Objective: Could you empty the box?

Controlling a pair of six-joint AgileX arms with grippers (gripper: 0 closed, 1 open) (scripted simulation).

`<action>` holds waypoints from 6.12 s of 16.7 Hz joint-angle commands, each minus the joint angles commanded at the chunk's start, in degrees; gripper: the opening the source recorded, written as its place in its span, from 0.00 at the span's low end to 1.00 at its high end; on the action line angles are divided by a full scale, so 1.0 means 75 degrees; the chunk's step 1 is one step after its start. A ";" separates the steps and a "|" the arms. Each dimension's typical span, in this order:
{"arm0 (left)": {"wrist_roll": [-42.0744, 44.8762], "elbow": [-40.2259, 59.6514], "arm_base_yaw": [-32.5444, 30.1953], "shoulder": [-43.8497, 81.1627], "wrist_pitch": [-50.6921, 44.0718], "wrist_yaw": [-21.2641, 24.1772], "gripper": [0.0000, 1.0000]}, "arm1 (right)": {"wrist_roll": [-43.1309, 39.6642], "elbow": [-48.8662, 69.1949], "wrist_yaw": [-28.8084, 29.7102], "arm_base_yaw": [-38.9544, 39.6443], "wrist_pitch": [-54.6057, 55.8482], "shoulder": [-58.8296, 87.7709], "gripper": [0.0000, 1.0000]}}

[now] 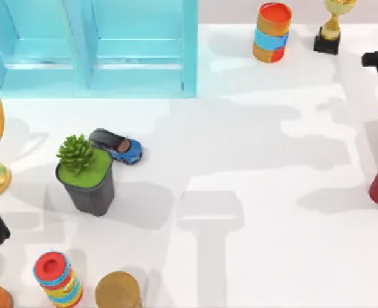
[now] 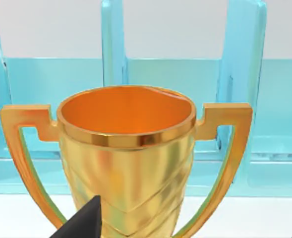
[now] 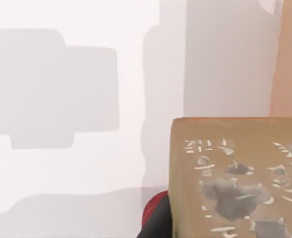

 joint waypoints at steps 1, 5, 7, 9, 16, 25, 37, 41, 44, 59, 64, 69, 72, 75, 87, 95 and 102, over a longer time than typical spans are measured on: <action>0.0000 0.0000 0.0000 0.0000 0.0000 0.0000 1.00 | 0.0456 0.0391 0.0010 0.0453 0.0025 0.0466 0.00; 0.0000 0.0000 0.0000 0.0000 0.0000 0.0000 1.00 | 0.1562 0.1369 0.0040 0.1552 0.0088 0.1581 0.00; 0.0000 0.0000 0.0000 0.0000 0.0000 0.0000 1.00 | 0.1643 0.1448 0.0043 0.1632 0.0092 0.1662 0.00; 0.0000 0.0000 0.0000 0.0000 0.0000 0.0000 1.00 | 0.1643 0.1448 0.0043 0.1632 0.0092 0.1662 0.00; 0.0000 0.0000 0.0000 0.0000 0.0000 0.0000 1.00 | 0.1648 0.0614 0.0034 0.1641 0.1043 0.1754 0.00; 0.0000 0.0000 0.0000 0.0000 0.0000 0.0000 1.00 | 0.1656 0.0337 0.0044 0.1644 0.1346 0.1805 0.23; 0.0000 0.0000 0.0000 0.0000 0.0000 0.0000 1.00 | 0.1656 0.0337 0.0044 0.1644 0.1346 0.1805 1.00; 0.0000 0.0000 0.0000 0.0000 0.0000 0.0000 1.00 | 0.1656 0.0337 0.0044 0.1644 0.1346 0.1805 1.00; 0.0000 0.0000 0.0000 0.0000 0.0000 0.0000 1.00 | 0.1656 0.0339 0.0044 0.1631 0.1344 0.1803 1.00; 0.0000 0.0000 0.0000 0.0000 0.0000 0.0000 1.00 | 0.1642 0.2762 0.0044 0.1618 -0.1079 0.1803 1.00; 0.0000 0.0000 0.0000 0.0000 0.0000 0.0000 1.00 | 0.1112 0.2321 0.0031 0.1105 -0.0998 0.1458 1.00; 0.0000 0.0000 0.0000 0.0000 0.0000 0.0000 1.00 | -0.1120 0.0812 -0.0007 -0.1166 -0.0745 0.0197 1.00; 0.0000 0.0000 0.0000 0.0000 0.0000 0.0000 1.00 | -0.2547 -0.0208 -0.0026 -0.2618 -0.0574 -0.0634 1.00; 0.0000 0.0000 0.0000 0.0000 0.0000 0.0000 1.00 | -0.3314 -0.0901 -0.0035 -0.3389 -0.0452 -0.1206 1.00; 0.0000 0.0000 0.0000 0.0000 0.0000 0.0000 1.00 | -0.3365 -0.1894 -0.0040 -0.3443 0.0635 -0.1125 1.00; 0.0000 0.0000 0.0000 0.0000 0.0000 0.0000 1.00 | -0.3384 -0.3525 -0.0034 -0.3464 0.2443 -0.0945 1.00; 0.0000 0.0000 0.0000 0.0000 0.0000 0.0000 1.00 | -0.3385 -0.3538 -0.0034 -0.3464 0.2459 -0.0944 0.77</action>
